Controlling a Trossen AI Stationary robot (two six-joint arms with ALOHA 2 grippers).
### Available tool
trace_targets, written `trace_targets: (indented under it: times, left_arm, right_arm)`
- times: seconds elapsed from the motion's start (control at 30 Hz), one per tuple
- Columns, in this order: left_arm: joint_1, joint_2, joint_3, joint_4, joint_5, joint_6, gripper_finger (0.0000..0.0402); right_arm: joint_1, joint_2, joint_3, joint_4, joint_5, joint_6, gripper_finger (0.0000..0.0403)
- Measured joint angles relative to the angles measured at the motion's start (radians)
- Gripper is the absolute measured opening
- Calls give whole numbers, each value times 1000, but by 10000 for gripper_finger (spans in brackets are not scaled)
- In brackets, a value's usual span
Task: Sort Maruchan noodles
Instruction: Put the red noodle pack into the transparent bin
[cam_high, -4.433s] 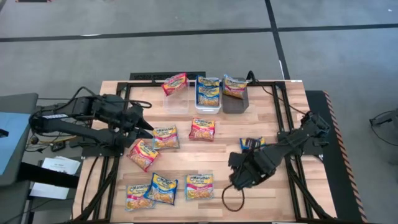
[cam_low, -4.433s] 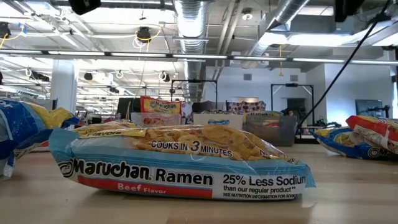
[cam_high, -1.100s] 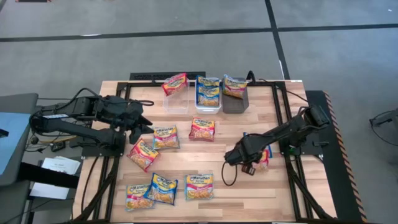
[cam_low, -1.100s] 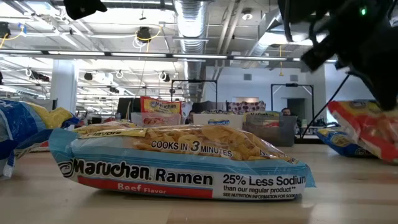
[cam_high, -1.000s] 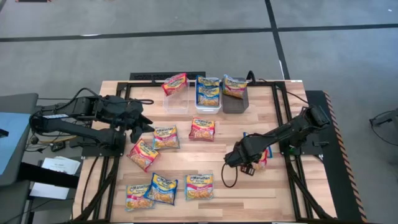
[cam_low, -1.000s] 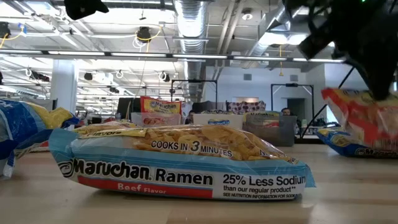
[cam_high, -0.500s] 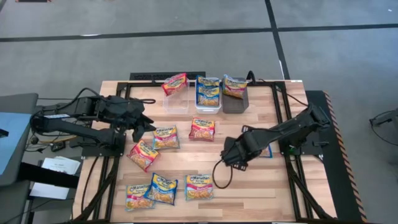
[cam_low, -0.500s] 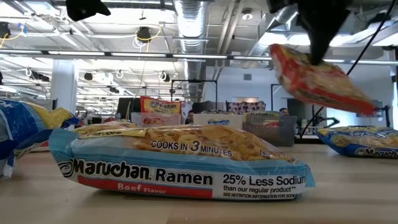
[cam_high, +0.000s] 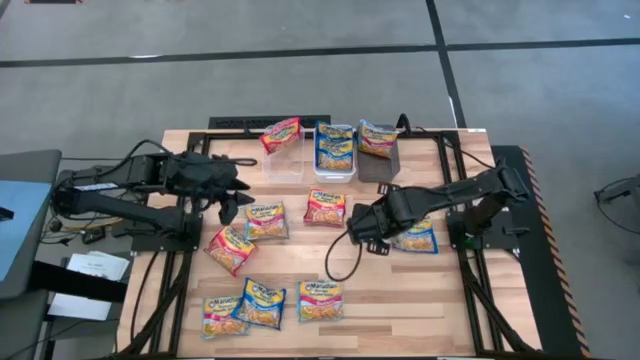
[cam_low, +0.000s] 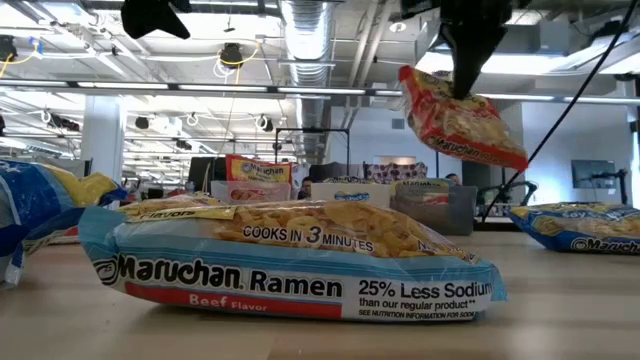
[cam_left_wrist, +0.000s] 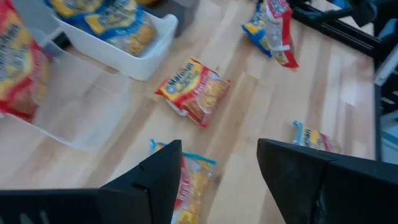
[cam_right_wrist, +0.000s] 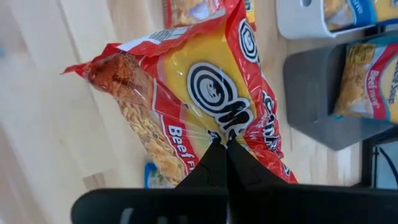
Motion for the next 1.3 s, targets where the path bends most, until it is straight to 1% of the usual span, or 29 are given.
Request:
trace_targets:
  times: [0.13, 0.3, 0.43, 0.57, 0.77, 0.87, 1.03, 1.13, 1.3]
  left_arm:
    - [85, 5, 0, 18, 0, 57, 196]
    - [164, 19, 0, 81, 4, 73, 196]
    - [198, 30, 0, 131, 59, 108, 196]
    - [212, 66, 0, 196, 110, 85, 196]
    - [212, 138, 1, 297, 123, 53, 196]
    - [212, 169, 1, 332, 125, 51, 196]
    - [212, 218, 1, 373, 165, 38, 196]
    - [212, 242, 1, 410, 189, 36, 196]
    - [212, 277, 1, 492, 189, 40, 196]
  right_arm:
    - [-36, 0, 0, 58, 0, -67, 3]
    - [-81, 0, 0, 143, 0, -131, 3]
    - [-109, 1, 0, 211, 0, -167, 3]
    - [-128, 1, 0, 296, 0, -198, 3]
    - [-151, 1, 1, 424, 0, -242, 3]
    - [-162, 3, 34, 426, 3, -243, 3]
    - [-169, 2, 77, 470, 53, -245, 3]
    - [-177, 2, 102, 481, 56, -253, 3]
    - [-190, 2, 106, 508, 57, -263, 3]
